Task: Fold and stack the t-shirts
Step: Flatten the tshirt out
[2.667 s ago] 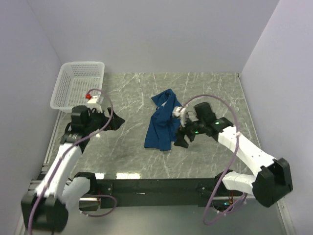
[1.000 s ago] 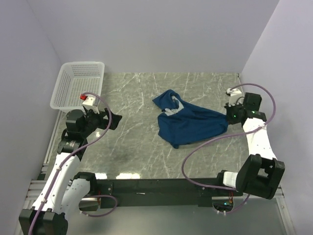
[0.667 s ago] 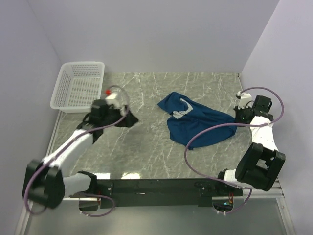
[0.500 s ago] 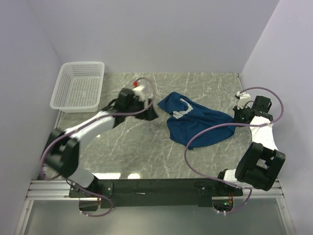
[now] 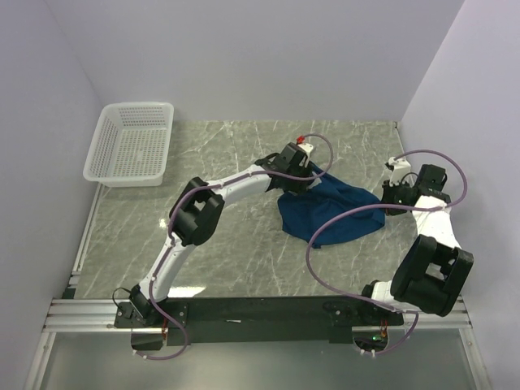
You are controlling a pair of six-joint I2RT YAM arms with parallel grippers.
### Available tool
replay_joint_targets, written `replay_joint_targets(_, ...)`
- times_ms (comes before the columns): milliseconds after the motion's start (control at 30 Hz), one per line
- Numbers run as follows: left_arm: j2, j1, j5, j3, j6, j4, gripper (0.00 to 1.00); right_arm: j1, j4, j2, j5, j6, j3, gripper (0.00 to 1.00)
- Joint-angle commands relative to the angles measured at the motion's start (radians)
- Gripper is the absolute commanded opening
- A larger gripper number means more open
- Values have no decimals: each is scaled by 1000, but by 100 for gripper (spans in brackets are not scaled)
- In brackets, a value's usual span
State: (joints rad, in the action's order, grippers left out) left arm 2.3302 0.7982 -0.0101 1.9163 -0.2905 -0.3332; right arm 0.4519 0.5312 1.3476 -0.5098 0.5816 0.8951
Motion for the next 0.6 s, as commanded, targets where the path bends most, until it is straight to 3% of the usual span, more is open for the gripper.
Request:
replay_joint_targets(0,-3,-1,-77,89,-4,-12,57,7,-23,10,-44,15,-11,0)
replay_joint_targets(333,34,16,-203,119,-21,14,56,8,-16,22,-91,0,-1,0)
replay_joint_targets(567,18,22,-128,98,1,57,56,10,-13,15,-102,-8,2,0)
